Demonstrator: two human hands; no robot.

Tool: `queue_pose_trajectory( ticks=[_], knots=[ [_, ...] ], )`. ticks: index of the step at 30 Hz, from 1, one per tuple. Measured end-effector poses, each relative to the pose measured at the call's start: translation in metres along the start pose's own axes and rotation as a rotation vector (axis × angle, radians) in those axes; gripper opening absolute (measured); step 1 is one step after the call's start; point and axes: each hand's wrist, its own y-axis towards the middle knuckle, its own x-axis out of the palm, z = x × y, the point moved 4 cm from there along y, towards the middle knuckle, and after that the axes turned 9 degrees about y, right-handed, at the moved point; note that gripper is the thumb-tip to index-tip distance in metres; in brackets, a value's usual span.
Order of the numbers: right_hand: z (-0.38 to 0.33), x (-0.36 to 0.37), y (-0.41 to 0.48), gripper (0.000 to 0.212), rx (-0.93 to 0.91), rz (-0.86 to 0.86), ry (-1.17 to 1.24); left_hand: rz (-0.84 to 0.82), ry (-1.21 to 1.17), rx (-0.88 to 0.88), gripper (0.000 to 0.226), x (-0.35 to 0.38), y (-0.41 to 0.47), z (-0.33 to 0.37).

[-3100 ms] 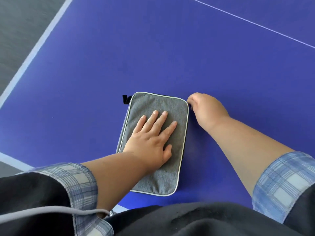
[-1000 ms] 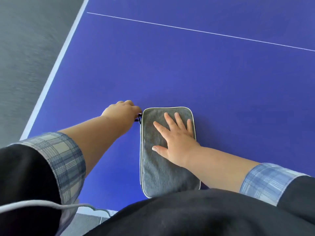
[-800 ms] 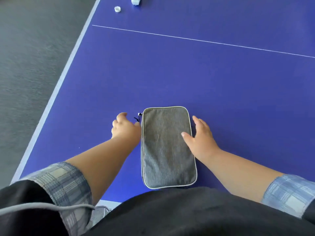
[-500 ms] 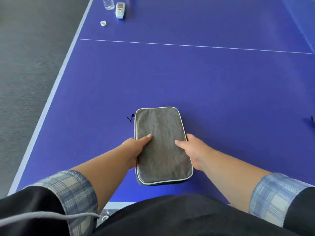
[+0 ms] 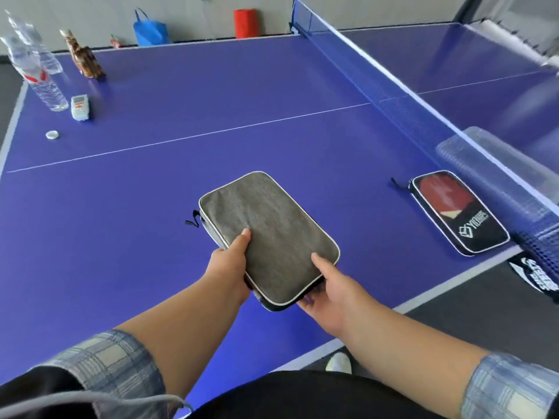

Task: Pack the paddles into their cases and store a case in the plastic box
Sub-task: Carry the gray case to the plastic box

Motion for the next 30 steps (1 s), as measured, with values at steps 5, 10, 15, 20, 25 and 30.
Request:
queue_pose_trajectory(
  ticks=[5,10,15,20,25,30],
  knots=[
    [-0.037,-0.029,-0.026,0.042,-0.056,-0.096,0.195,-0.111,0.039,0.015,0.062,0.085,-0.02,-0.014],
    [-0.104,-0.1,-0.032,0.044,-0.095,-0.058,0.241,-0.087,0.11,0.116,0.053,0.159,-0.025,-0.002],
    [-0.187,-0.182,-0.037,0.038,-0.135,-0.076,0.193,0.072,0.129,0.21,0.058,0.236,-0.022,0.012],
    [-0.258,-0.249,-0.029,0.037,-0.172,-0.074,0.198,0.32,0.685,0.389,0.083,0.316,-0.023,0.004],
    [-0.296,-0.295,-0.02,0.037,-0.199,-0.066,0.234,0.204,1.494,0.789,0.066,0.415,-0.019,0.013],
    [-0.316,-0.313,0.004,0.046,-0.227,-0.03,0.292,-0.155,1.56,0.566,0.072,0.49,0.019,0.008]
  ],
)
